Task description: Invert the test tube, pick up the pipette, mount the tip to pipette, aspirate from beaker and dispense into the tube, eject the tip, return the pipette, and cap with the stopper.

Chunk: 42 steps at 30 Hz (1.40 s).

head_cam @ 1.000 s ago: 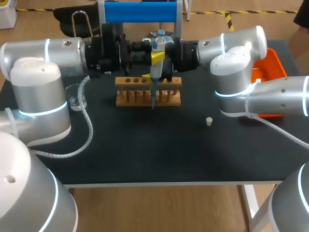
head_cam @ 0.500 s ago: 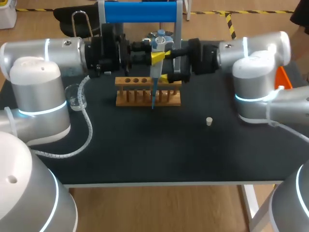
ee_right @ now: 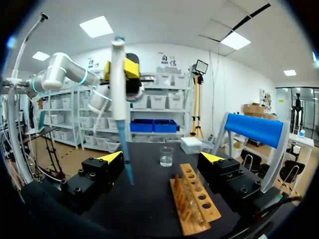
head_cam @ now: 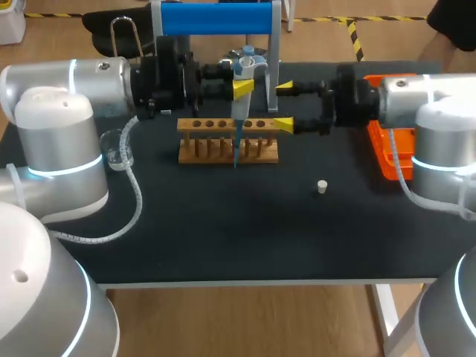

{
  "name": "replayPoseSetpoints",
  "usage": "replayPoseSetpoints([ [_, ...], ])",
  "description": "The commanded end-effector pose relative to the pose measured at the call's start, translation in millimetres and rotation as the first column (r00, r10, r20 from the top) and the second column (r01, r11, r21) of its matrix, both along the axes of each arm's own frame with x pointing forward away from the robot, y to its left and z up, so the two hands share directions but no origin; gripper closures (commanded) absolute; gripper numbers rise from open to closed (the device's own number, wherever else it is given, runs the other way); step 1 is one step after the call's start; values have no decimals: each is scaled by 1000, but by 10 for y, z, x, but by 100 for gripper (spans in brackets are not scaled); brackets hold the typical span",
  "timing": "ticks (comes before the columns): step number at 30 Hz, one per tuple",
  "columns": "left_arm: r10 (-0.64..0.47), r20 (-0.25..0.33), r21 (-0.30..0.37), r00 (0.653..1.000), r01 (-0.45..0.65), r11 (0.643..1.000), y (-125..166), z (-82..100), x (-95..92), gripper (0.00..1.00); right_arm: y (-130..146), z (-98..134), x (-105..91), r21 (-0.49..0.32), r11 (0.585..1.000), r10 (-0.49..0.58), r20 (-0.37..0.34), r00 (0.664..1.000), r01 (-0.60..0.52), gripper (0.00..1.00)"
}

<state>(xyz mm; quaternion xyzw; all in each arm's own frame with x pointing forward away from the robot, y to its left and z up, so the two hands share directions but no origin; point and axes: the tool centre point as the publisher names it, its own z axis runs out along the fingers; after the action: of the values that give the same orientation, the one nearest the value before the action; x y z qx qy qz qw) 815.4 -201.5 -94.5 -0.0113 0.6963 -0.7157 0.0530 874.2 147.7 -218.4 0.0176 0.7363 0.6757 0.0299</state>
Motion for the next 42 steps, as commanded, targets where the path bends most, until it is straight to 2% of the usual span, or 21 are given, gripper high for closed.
replayPoseSetpoints([
  [1, 3, 1, -1, 1000, -3, 1000, -13, 2, -2, 100, -404, 111, -206, 28, 999, 27, 7, 1000, -27, 0],
  [5, 3, 1, -1, 1000, -3, 1000, -13, 2, -2, 100, -397, 224, -345, 71, 995, 72, 11, 997, -72, 0],
  [7, 3, 1, -1, 1000, -3, 1000, -13, 2, -2, 100, -378, 283, -402, 87, 992, 89, 13, 996, -90, 21],
  [8, 3, 1, -1, 1000, -3, 1000, -13, 2, -2, 100, -363, 309, -426, 95, 990, 101, 14, 995, -101, 23],
  [11, 3, 1, -1, 1000, -3, 1000, -13, 2, -2, 100, -314, 378, -477, 105, 988, 115, 20, 993, -116, 18],
  [13, 3, 1, -1, 1000, -3, 1000, -13, 2, -2, 100, -269, 409, -492, 118, 985, 129, 11, 992, -129, 18],
  [20, 3, 1, -1, 1000, -3, 1000, -13, 2, -2, 100, -63, 481, -520, 111, 982, 154, 2, 988, -153, 23],
  [30, 3, 1, -1, 1000, -3, 1000, -13, 2, -2, 100, 199, 626, -565, 113, 980, 166, -24, 986, -163, 37],
  [42, 3, 1, -1, 1000, -3, 1000, -13, 2, -2, 100, 371, 752, -689, 85, 986, 145, -33, 989, -142, 42],
])
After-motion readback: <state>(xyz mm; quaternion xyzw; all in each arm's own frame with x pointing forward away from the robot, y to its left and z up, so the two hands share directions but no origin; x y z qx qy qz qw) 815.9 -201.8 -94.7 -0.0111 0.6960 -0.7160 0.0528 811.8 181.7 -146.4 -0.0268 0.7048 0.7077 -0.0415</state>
